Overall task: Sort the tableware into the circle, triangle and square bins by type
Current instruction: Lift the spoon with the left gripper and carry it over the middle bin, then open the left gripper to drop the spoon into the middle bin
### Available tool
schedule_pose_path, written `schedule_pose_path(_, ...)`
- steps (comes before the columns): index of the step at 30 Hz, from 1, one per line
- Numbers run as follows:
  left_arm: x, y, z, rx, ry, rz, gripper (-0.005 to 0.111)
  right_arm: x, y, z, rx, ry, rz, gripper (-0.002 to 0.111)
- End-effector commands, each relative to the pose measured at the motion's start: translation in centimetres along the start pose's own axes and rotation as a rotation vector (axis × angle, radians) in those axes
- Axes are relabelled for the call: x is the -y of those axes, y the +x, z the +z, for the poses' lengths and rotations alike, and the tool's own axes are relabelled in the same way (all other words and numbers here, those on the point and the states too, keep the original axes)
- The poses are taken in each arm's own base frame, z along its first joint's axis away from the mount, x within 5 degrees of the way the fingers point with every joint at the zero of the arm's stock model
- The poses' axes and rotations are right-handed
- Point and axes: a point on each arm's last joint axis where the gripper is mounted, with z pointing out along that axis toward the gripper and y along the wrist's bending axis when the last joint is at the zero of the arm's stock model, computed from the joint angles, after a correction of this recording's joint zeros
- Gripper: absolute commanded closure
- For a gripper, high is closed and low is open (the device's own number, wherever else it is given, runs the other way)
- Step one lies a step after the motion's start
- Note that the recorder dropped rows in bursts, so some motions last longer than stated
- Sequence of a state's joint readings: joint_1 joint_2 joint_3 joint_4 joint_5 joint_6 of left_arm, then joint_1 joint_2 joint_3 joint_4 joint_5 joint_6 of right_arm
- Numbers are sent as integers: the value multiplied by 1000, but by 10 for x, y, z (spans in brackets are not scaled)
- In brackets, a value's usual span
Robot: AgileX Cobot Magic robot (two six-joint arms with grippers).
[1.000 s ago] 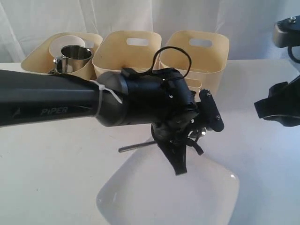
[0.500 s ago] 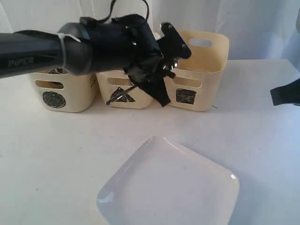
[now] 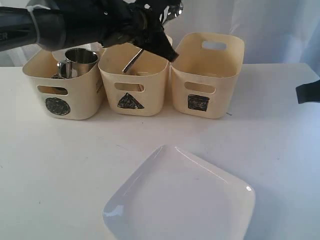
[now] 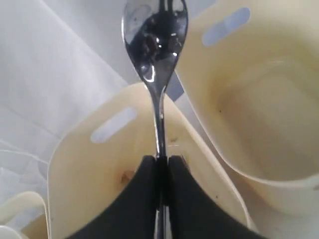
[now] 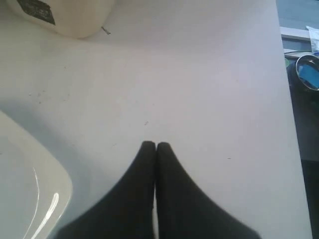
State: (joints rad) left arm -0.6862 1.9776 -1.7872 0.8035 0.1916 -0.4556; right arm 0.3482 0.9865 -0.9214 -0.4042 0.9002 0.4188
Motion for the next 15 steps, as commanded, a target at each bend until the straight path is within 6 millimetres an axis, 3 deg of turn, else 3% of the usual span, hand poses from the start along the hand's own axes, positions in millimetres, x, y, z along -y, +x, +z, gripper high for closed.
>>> schedule_pose_path(1, -18, 8, 16, 79, -10, -5, 107, 1, 0, -1, 19, 5, -3, 108)
schedule_pose_path(6, -30, 19, 37, 221, 27, -5, 107, 1, 0, -1, 19, 5, -3, 108)
schedule_pose_path(12, -39, 45, 54, 106, -5, -25, 107, 1, 0, -1, 19, 5, -3, 108)
schedule_pose_path(15, -41, 48, 55, 84, -12, -46, 107, 1, -1, -1, 23, 3, -3, 108)
